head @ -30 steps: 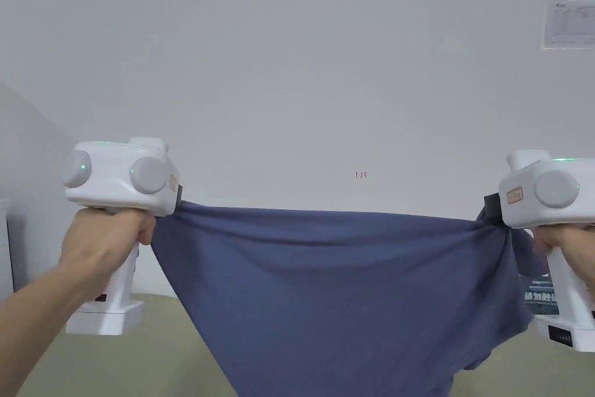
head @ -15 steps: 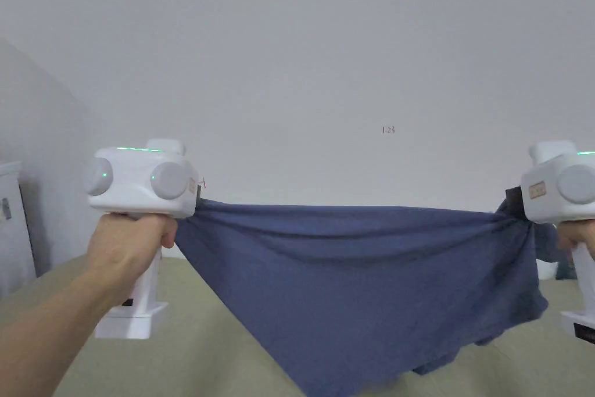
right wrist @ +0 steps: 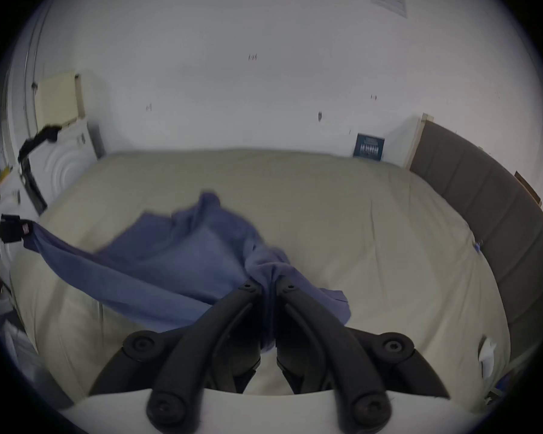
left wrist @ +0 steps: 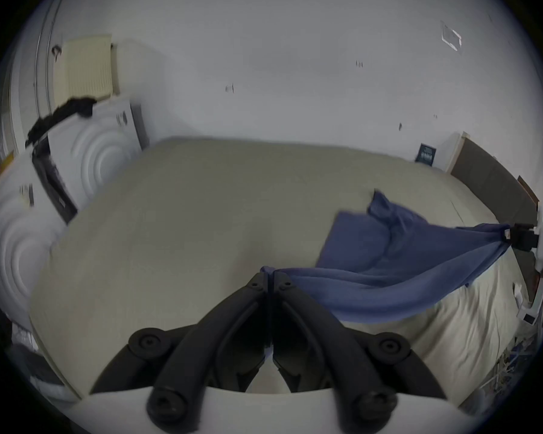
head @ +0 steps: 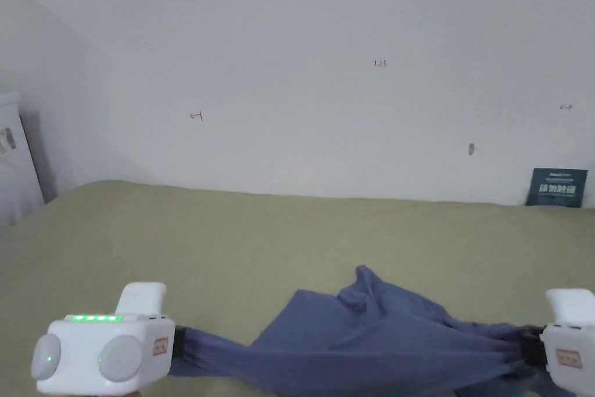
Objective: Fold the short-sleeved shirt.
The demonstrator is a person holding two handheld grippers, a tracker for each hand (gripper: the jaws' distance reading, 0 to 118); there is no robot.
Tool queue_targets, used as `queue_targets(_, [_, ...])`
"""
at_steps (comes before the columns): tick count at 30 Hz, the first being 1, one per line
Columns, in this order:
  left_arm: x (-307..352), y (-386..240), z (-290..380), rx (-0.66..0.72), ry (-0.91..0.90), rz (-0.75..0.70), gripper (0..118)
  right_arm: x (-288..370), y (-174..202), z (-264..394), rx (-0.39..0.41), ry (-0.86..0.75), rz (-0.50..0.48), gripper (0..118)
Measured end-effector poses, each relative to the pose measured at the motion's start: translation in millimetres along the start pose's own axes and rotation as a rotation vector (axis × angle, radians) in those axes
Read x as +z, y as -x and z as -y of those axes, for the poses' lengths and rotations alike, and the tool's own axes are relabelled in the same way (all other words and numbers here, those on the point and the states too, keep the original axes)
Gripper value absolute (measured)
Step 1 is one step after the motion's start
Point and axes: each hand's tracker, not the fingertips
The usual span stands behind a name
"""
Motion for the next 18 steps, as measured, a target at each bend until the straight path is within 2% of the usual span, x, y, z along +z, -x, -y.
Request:
queue_targets(2, [8,4,32,-0.017,0.043,-0.018,1,16,3,39,-0.027,0.014,0.033,10])
queue_targets(7, [22,30,96,0.003,0.127,-0.021,1,56,9,119,-0.007,0.068,0.017,10])
queue_targets(15, [37,46,145,-0.021,0.191,-0.018,1,75,20,180,-0.073,0.119,0.014,10])
queue_targets(16, [42,44,149,-0.01,0.195,-0.011,1,75,20,183,-0.083,0.114,0.022,16])
queue_targets(17, [42,45,150,0.006,0.198,0.001,4,76,19,183,-0.085,0.115,0.021,36])
queue_targets(18, [42,47,149,0.009,0.182,0.013,25,77,22,182,-0.095,0.11,0.035,85])
